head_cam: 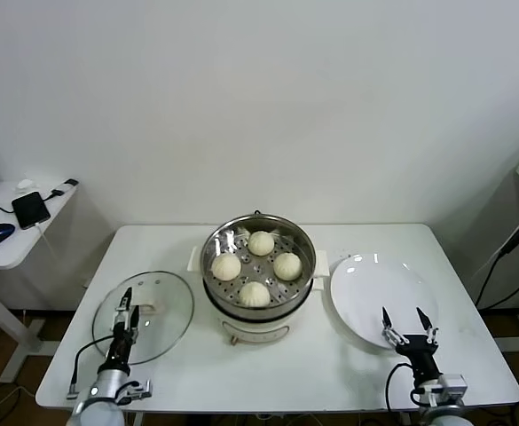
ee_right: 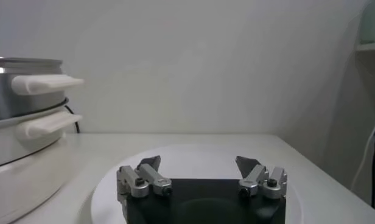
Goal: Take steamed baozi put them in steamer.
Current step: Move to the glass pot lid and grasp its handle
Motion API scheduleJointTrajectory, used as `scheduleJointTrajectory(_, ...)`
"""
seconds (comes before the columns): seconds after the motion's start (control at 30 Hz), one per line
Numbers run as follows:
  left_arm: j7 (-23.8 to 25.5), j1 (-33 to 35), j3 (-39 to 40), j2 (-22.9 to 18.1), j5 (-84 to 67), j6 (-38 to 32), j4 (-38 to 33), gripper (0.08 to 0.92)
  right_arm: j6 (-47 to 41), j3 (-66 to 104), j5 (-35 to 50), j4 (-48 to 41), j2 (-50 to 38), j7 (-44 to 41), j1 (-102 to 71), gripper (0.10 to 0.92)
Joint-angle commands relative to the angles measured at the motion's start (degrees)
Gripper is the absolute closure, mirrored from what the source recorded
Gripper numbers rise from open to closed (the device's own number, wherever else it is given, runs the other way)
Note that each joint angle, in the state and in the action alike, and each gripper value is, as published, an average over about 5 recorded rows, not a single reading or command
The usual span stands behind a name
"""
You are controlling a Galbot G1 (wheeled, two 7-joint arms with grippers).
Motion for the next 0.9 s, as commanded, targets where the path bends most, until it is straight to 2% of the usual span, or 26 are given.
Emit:
scheduleJointTrajectory(0.03,0.93,-1.52,-0.11,0.03,1.08,1.29,0.8,0.177,-0.13,-0.4,-1.39,-0.29,0.12,0.05,0.5,0.203)
scheduleJointTrajectory(0.17,1.78,-2.02,0.43,-0.11,0.72,1.89,1.19,0.183,-0.25,-0.67,-1.72,-0.51,0.14,0.08,0.94,0.203)
scheduleJointTrajectory(0.27,1.92,-2.45,0.7,-0.49,0.62,2.46,2.0,0.236,-0.27,-0.83,-1.86,-0.61,0.15,0.15,1.22,0.203)
scheduleJointTrajectory(0.57,1.67,-3.25,0.83,-1.78,1.4,3.2,4.47,0.476,-0.4,-1.12,-2.33,-0.89,0.32,0.22,1.86,0.203)
scheduleJointTrajectory(0.9,1.48,-3.3,0.43,-2.0,0.82,3.49,4.25,0.788,-0.65,-1.02,-2.4,-0.34,0.62,0.55,2.15,0.203)
